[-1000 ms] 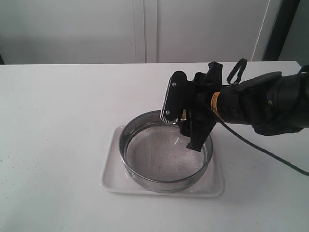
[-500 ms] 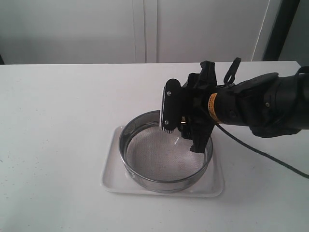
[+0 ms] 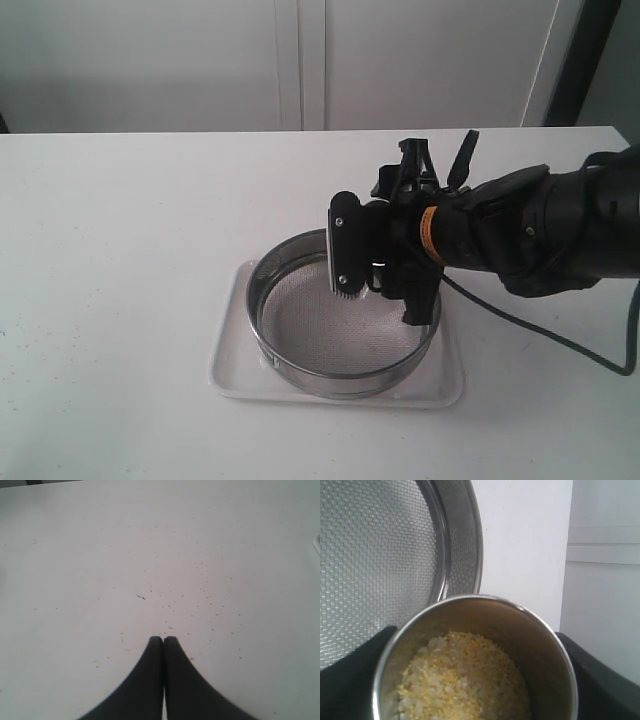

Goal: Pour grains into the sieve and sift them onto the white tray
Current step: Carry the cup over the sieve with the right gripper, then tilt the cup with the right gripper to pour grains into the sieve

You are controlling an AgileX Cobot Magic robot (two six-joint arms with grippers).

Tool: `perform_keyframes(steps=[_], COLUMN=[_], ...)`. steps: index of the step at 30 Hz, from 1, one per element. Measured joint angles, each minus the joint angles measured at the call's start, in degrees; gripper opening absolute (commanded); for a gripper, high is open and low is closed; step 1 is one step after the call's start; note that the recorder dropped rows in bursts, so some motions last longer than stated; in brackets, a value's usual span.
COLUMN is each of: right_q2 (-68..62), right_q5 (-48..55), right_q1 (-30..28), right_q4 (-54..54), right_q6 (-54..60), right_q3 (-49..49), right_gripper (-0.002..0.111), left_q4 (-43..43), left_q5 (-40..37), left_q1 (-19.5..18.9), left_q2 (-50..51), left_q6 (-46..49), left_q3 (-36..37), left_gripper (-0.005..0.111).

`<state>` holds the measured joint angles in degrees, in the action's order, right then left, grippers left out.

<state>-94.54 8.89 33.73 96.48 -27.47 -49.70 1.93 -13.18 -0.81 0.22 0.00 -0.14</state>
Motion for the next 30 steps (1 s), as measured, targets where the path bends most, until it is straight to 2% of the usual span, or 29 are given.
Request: perform_keyframes(steps=[30], right_q2=[-0.7], right_q5=[5.5], right_q1=[4.2], right_q4=[2.9], right_q6=[8.4], right_q3=[0.0], right_gripper=[0.0], left_q4=[0.0], left_q5=[0.0], left_q1=[0.0], left_q2=[0.0], left_q6=[0.0], left_q3=[0.0], left_gripper=[0.0])
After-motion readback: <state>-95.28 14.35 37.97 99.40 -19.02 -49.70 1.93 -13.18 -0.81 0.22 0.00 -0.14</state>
